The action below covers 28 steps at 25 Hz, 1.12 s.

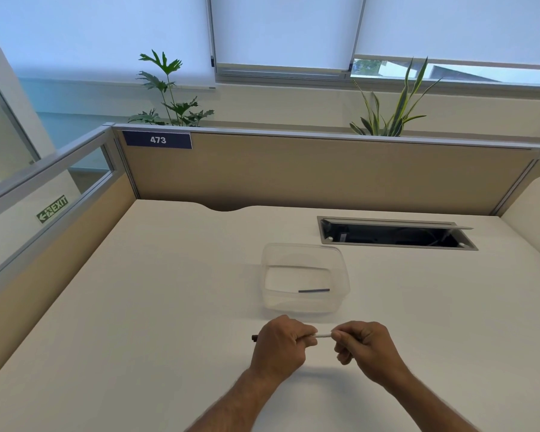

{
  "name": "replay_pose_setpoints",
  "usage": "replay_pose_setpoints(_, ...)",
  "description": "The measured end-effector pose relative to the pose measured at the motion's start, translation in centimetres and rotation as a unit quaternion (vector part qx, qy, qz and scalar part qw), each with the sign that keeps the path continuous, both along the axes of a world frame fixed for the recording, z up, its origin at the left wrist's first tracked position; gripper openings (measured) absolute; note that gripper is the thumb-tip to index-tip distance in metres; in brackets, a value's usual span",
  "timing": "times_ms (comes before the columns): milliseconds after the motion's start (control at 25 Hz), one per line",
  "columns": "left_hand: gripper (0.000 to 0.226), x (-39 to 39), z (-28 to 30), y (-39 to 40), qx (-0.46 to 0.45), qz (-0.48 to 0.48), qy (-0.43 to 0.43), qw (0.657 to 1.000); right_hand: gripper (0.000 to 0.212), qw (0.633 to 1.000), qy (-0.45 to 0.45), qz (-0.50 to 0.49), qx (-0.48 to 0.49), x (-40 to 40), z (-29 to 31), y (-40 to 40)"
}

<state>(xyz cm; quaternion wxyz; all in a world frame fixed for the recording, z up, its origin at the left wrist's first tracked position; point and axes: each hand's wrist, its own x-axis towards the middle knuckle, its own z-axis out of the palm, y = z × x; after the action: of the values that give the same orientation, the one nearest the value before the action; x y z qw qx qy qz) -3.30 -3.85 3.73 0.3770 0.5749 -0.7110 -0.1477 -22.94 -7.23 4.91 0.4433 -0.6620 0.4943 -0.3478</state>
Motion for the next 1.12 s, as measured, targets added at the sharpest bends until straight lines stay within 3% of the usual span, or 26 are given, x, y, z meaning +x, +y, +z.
replay_pose_setpoints(280,0.010,-0.3,0.1,-0.2,-0.020,0.010,0.001,1.000,0.029,1.000,0.016,-0.005,0.020,0.2,0.3,0.3)
replay_pose_setpoints(640,0.012,-0.5,0.4,-0.3,-0.009,-0.003,-0.003,1.000,0.068,0.993,0.057,0.013,0.103,0.3,1.0,0.1)
replay_pose_setpoints(840,0.016,-0.3,0.5,-0.1,0.013,0.003,-0.030,0.999,0.014,0.998,-0.022,0.009,0.060,-0.5,0.7,0.2)
replay_pose_setpoints(1120,0.022,0.3,0.5,-0.2,0.047,-0.025,-0.058,0.997,0.026,0.999,0.032,0.018,-0.018,-0.8,0.4,0.2)
